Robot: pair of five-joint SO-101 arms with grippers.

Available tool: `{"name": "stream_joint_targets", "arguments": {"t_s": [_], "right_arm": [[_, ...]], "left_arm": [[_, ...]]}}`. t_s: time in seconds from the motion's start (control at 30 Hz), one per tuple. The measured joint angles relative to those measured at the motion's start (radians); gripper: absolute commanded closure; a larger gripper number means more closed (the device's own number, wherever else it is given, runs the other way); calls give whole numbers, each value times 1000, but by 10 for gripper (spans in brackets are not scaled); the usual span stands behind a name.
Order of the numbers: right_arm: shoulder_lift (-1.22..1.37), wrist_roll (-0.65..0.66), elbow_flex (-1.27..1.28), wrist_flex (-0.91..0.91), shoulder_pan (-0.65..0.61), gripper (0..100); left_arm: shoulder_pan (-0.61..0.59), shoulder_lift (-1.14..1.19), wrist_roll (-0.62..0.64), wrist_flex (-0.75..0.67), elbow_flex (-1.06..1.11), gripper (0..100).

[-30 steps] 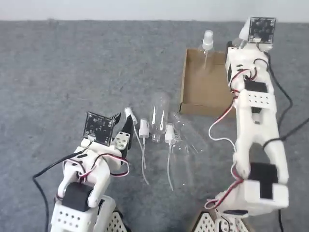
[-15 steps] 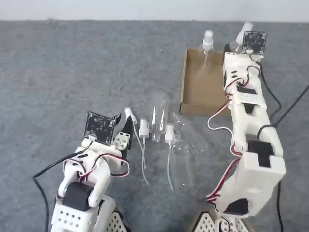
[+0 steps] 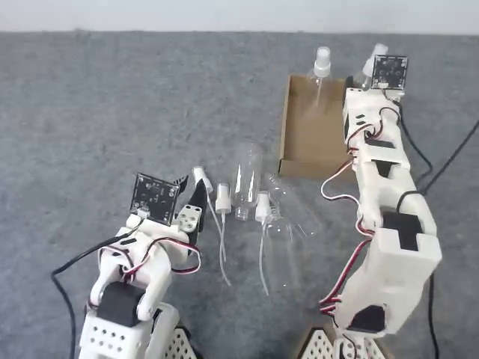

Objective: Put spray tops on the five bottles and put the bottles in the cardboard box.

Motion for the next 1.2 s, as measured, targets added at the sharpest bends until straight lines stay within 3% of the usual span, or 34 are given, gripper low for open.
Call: {"name": "stream_joint_targets", "arguments": {"t_s": [0.63,0.87,1.2], "right_arm": [[0,0,0,18,-15,989],[0,0,0,18,-17,857],[0,3,0,18,-17,850]], "left_arm": [[0,0,0,0,0,927],[0,0,0,0,0,927],[0,0,0,0,0,927]]}}
